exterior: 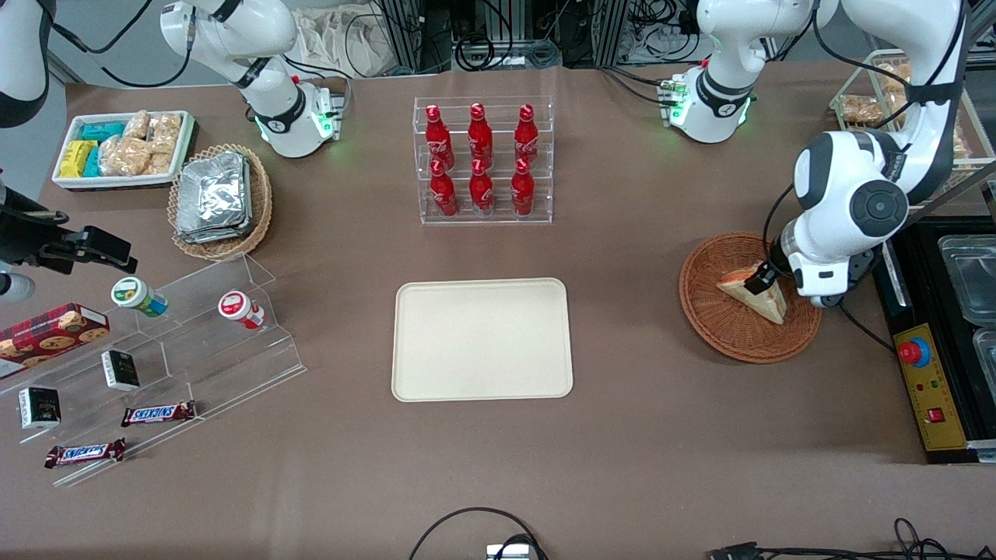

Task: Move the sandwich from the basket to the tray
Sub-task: 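Lower the open left gripper over the wrapped sandwich in the wicker basket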

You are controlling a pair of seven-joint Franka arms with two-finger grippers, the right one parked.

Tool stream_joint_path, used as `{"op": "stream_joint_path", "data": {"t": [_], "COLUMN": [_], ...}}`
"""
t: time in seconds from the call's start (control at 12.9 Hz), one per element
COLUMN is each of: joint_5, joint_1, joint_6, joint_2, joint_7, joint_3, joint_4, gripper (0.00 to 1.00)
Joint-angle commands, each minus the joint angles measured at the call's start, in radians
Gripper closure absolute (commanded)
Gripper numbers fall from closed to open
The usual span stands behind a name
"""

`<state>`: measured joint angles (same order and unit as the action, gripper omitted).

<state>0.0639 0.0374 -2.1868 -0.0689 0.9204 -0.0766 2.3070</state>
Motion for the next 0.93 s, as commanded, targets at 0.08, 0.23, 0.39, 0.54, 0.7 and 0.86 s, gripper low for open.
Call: {"op": "stream_joint_path", "data": {"t": [0.08,0.23,0.39,0.54,0.7,0.86], "joint_5": [0.011,0.01,0.011,0.007,0.005,0.005], "joint_1": [0.012,0.013,0.013,0.012,0.01,0.004], "joint_6": [-0.094,-0.105,-0.128,-0.152,-0.162,-0.171], "joint_2": [-0.011,-0.047,-0.077,-0.094,-0.12,-0.152], "joint_7": [0.025,0.026,0.028,0.029,0.034,0.096], "joint_3": [-0.006,0.001,0.023,0.021,0.021,0.02], "joint_4": [0.06,0.062,0.062,0.054,0.046,0.017], "gripper": [0.0,0.0,0.0,0.0,0.0,0.48]}}
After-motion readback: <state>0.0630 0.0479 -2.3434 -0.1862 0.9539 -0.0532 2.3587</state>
